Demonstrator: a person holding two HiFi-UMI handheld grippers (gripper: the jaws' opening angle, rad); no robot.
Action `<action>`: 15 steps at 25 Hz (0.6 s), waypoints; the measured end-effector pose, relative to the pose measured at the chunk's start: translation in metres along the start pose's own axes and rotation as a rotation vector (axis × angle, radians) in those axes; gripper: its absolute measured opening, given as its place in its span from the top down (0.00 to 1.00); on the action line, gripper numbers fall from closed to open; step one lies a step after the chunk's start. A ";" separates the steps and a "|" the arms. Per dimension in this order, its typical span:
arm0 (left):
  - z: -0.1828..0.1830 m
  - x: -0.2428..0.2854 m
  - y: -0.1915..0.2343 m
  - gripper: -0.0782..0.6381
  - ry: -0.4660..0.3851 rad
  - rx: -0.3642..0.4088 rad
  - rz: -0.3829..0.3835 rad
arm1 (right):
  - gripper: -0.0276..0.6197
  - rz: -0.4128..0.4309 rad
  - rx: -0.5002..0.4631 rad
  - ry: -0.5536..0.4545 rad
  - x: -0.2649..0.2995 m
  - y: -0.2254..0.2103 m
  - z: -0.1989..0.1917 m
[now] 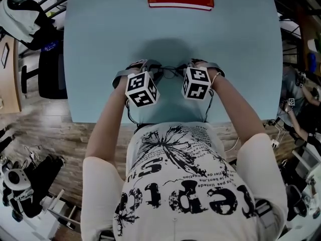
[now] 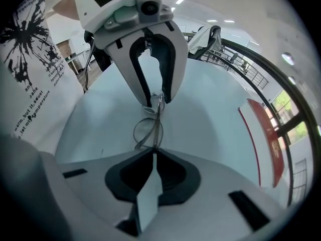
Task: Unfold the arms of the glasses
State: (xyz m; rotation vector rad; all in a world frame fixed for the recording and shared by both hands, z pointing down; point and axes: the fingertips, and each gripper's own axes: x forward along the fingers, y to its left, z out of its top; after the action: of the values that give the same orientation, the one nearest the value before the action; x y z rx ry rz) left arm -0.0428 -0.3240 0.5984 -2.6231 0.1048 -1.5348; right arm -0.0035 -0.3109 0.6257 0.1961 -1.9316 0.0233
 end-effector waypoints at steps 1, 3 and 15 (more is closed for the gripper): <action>0.000 0.004 -0.002 0.74 0.017 0.029 -0.011 | 0.91 0.000 -0.001 0.000 0.000 0.000 0.000; -0.002 0.011 -0.005 0.74 0.043 0.076 -0.030 | 0.91 0.001 0.002 0.000 -0.001 0.002 0.001; -0.006 0.021 -0.016 0.84 0.017 0.139 -0.047 | 0.91 0.017 0.017 0.011 -0.001 0.012 0.000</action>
State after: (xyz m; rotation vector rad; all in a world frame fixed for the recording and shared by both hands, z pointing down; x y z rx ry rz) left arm -0.0380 -0.3105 0.6213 -2.5224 -0.0599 -1.5200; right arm -0.0048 -0.2994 0.6261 0.1901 -1.9223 0.0524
